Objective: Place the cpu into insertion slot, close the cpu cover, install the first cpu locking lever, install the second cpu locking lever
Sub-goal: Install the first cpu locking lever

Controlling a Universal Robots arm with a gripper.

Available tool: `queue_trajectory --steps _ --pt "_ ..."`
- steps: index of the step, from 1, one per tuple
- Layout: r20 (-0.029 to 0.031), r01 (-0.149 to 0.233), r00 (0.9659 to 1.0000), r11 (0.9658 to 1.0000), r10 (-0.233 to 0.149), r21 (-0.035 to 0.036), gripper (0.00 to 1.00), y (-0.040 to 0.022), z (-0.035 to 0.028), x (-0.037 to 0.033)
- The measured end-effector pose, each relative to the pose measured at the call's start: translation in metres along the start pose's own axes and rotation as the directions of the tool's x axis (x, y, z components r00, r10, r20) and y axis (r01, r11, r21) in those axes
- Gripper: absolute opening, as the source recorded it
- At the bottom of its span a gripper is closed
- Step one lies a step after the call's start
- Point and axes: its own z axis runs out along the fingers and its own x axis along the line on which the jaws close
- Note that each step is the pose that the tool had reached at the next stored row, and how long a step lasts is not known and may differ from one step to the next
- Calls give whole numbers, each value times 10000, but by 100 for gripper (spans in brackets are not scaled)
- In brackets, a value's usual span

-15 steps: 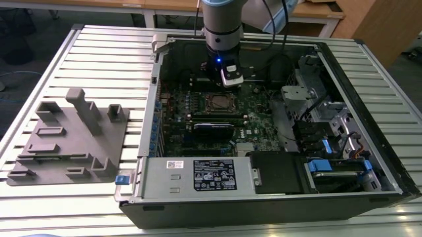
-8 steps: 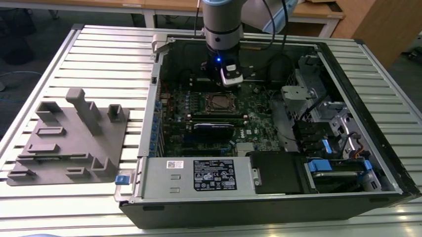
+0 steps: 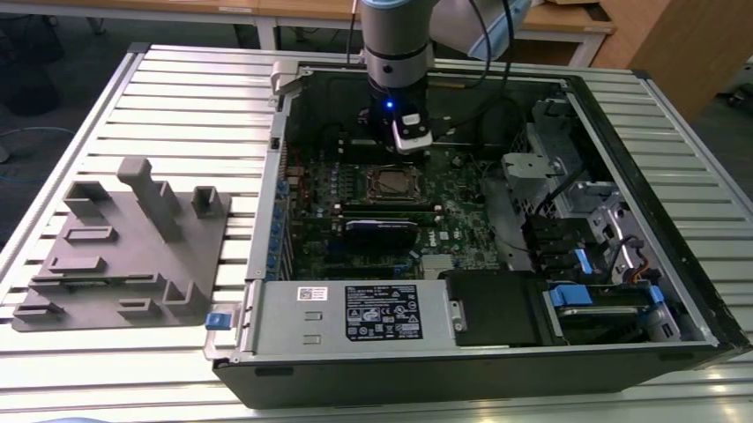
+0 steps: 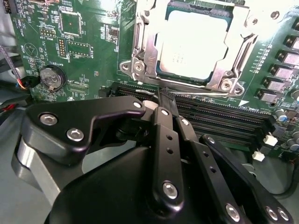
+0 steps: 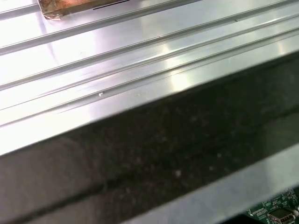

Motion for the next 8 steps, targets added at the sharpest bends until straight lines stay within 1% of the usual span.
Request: queue_trajectory --steps 5,6,8 --pt "18 -48 10000 10000 48 2 11 -2 0 15" --pt "32 -47 10000 10000 47 -4 11 -5 1 22" --pt "85 -41 10000 10000 41 -26 11 -11 4 36"
